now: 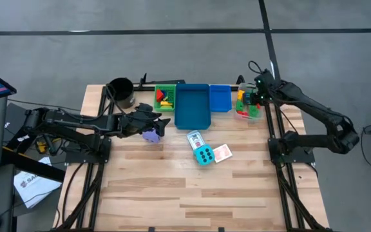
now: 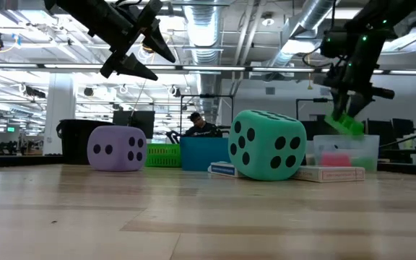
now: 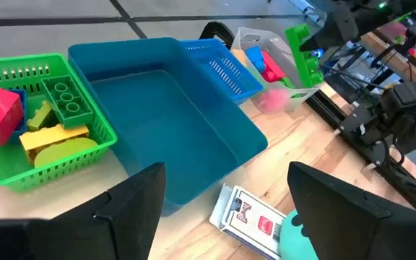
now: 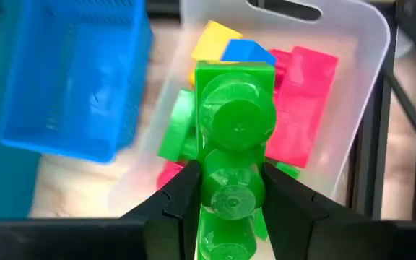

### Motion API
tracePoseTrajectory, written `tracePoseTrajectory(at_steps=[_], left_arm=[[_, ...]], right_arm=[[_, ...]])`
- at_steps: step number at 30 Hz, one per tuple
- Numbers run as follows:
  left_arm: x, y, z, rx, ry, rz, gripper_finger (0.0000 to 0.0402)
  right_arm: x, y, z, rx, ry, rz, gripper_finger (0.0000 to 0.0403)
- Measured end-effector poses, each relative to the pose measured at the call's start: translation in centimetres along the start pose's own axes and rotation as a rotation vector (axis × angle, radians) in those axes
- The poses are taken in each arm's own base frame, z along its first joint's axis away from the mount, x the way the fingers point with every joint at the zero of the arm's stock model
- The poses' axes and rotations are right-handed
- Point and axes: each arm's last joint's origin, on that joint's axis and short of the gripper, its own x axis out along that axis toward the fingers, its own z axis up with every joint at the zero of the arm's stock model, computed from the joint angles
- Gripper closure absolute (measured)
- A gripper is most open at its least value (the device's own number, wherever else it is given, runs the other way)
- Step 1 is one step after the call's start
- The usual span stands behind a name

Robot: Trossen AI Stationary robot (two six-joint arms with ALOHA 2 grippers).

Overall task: Pick & Place Toys
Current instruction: Put the large green game piece into the transparent bin, then put the blue die into the blue bin

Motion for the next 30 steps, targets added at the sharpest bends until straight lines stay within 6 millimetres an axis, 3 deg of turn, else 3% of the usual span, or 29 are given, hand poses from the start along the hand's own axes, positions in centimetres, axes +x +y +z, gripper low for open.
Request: tracePoseTrajectory(at_steps=[4, 14, 19, 30], left_arm=[[0.0, 0.0, 0.0, 0.008, 0.0, 0.0, 0.0117], [0.0, 0.0, 0.0, 0.01, 0.0, 0.0, 0.0117], [0.0, 0.0, 0.0, 0.01, 0.0, 0.0, 0.0117], [0.0, 0.0, 0.0, 0.01, -0.001, 0.0, 0.0117]], right_arm=[[0.4, -0.1, -0.2, -0.008, 0.044, -0.022, 0.0266], [0.4, 0.0, -0.3, -0.006, 0.06, 0.001, 0.0149], [0.2, 0.2, -0.3, -0.053, 0.044, 0.023, 0.0123], [-5.2, 3.4, -2.5, -0.316, -0.205, 0.347, 0.012]])
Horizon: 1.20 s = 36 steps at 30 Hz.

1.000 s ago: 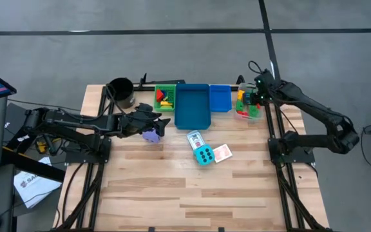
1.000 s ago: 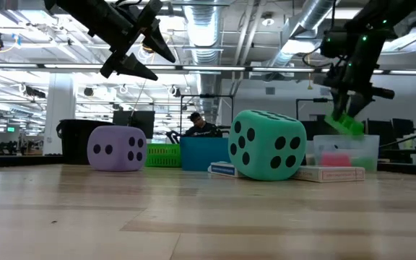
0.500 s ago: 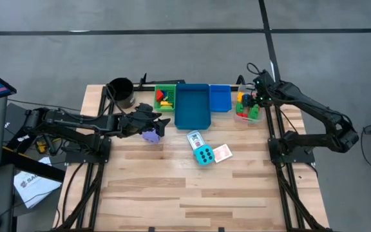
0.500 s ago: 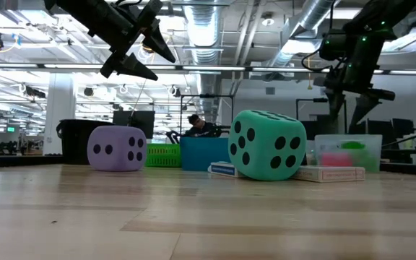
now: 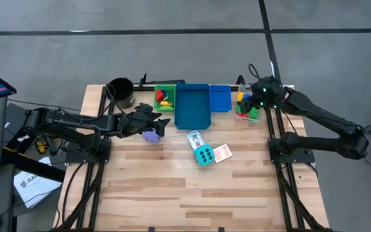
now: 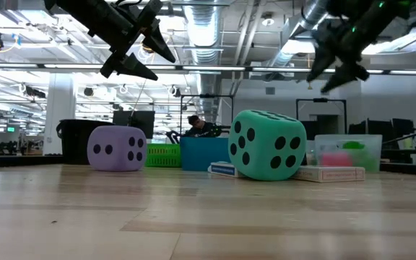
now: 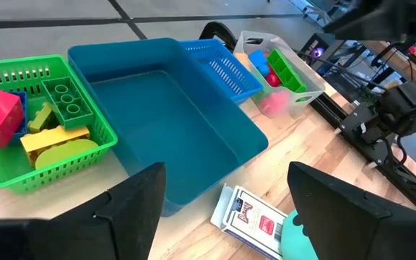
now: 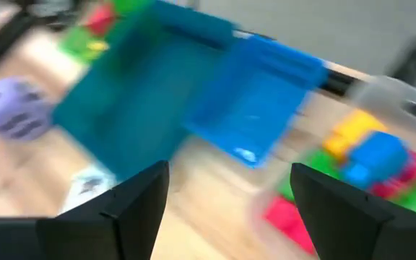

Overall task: Pick & Place Toys
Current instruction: Put the blue die into the blue bin

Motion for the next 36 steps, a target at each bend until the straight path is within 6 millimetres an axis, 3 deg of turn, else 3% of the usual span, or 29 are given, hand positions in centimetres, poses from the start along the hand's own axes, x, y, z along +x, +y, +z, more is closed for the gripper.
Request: tracePoseTrajectory(at_steps=[6, 12, 26, 30, 36], left_arm=[[0.0, 0.0, 0.0, 0.0, 0.003, -0.004, 0.0117], [0.0, -0.3, -0.3, 0.0, 0.089, -0.101, 0.0117], [-0.4, -1.0, -0.9, 0.002, 0.19, -0.219, 0.0117], [-0.6, -1.2, -1.1, 0.01, 0.197, -0.23, 0.0117], [-0.8, -1.4, -1.3, 0.016, 0.203, -0.241, 0.0117]], right_arm=[[-1.7, 3.6, -1.6, -0.152, -0.012, 0.197, 0.012], [-2.1, 7.4, -4.0, -0.325, 0.083, 0.402, 0.012], [0.1, 14.7, -9.5, -0.577, 0.234, 0.599, 0.012], [0.0, 16.5, -9.6, -0.598, 0.233, 0.622, 0.012], [-0.2, 18.9, -7.8, -0.625, 0.161, 0.608, 0.0122]])
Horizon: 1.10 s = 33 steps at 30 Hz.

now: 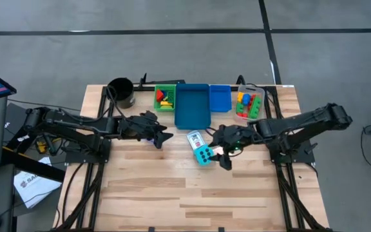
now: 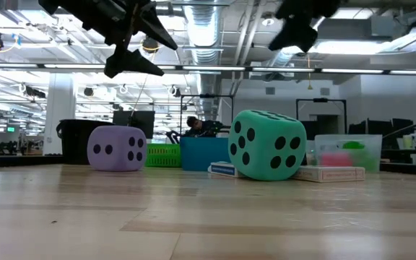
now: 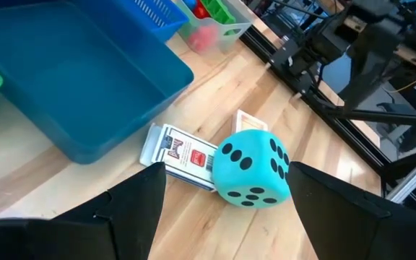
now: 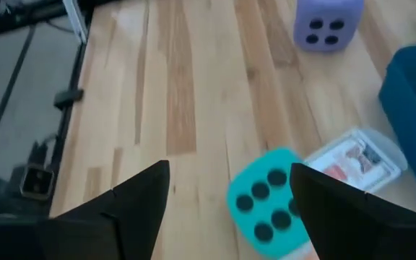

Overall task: Pick & Place Toys
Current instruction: Put the blue die into the blue bin

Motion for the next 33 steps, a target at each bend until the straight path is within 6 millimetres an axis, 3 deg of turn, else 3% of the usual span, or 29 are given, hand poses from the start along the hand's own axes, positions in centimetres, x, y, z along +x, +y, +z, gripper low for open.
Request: tracePoseTrajectory(at_steps=[9, 19, 23, 29, 33], left_arm=[[0.0, 0.0, 0.0, -0.005, -0.002, -0.001, 0.0117], [0.0, 0.1, 0.1, -0.054, -0.028, 0.027, 0.0117], [0.0, 0.1, 0.1, -0.075, -0.03, 0.028, 0.0117], [0.0, 0.2, 0.2, -0.116, -0.077, 0.073, 0.0117], [0.0, 0.3, 0.3, -0.116, -0.087, 0.082, 0.0117]], right_arm=[[-0.2, -0.4, 3.1, 0.101, -0.009, -0.005, 0.0122], [-0.8, -0.6, 2.6, -0.206, 0.115, 0.095, 0.0119], [-0.8, -0.3, 1.9, -0.307, 0.168, 0.106, 0.0093], [-0.9, -0.2, 1.6, -0.364, 0.196, 0.1, 0.0011], [-0.9, -0.2, 1.6, -0.375, 0.196, 0.1, 0.002]])
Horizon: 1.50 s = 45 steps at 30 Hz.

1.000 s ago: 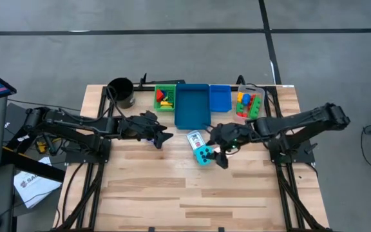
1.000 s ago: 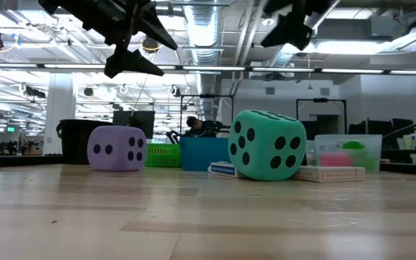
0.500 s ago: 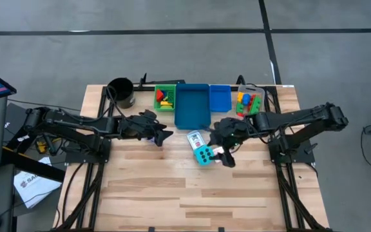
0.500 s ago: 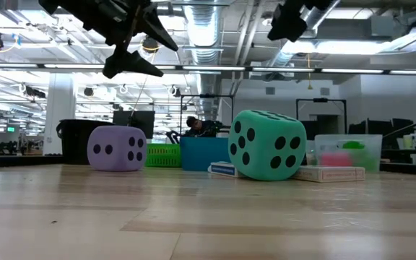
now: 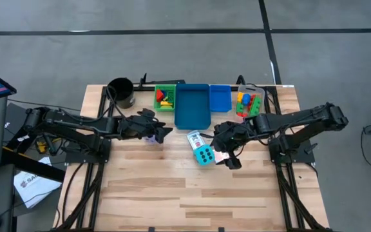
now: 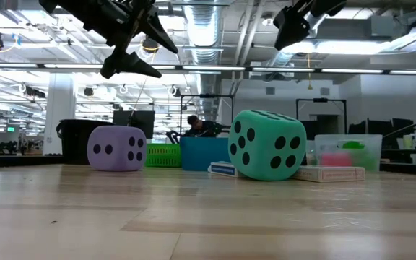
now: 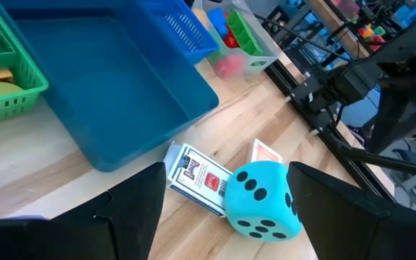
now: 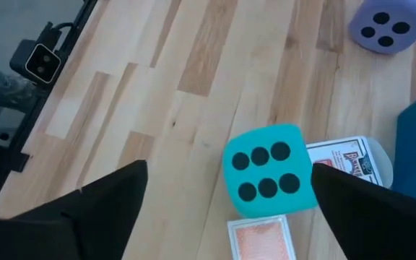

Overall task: Pick & Place Toys
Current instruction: Put the blue die into the blue bin

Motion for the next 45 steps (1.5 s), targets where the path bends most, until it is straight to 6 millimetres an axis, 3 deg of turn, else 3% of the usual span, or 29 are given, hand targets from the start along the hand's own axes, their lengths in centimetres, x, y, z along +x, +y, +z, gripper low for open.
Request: tracePoseTrajectory(at_steps=[4, 15, 22, 36, 45], left_arm=[[0.0, 0.0, 0.0, 0.0, -0.002, 0.002, 0.0117], [0.0, 0.1, 0.1, 0.0, -0.035, 0.03, 0.0117], [0.0, 0.1, 0.1, 0.0, -0.038, 0.033, 0.0117], [0.0, 0.1, 0.1, -0.001, -0.039, 0.032, 0.0117], [0.0, 0.1, 0.1, -0.001, -0.039, 0.032, 0.0117]], right_arm=[[0.0, -0.1, 0.0, 0.023, 0.001, -0.026, 0.0006], [0.0, -0.2, 0.7, 0.059, -0.073, -0.051, 0.003], [2.3, -0.5, 0.6, -0.002, -0.01, -0.049, 0.003], [8.8, -1.5, -0.9, -0.045, 0.219, -0.03, 0.003], [8.1, -2.2, -1.1, -0.05, 0.241, -0.078, 0.003]])
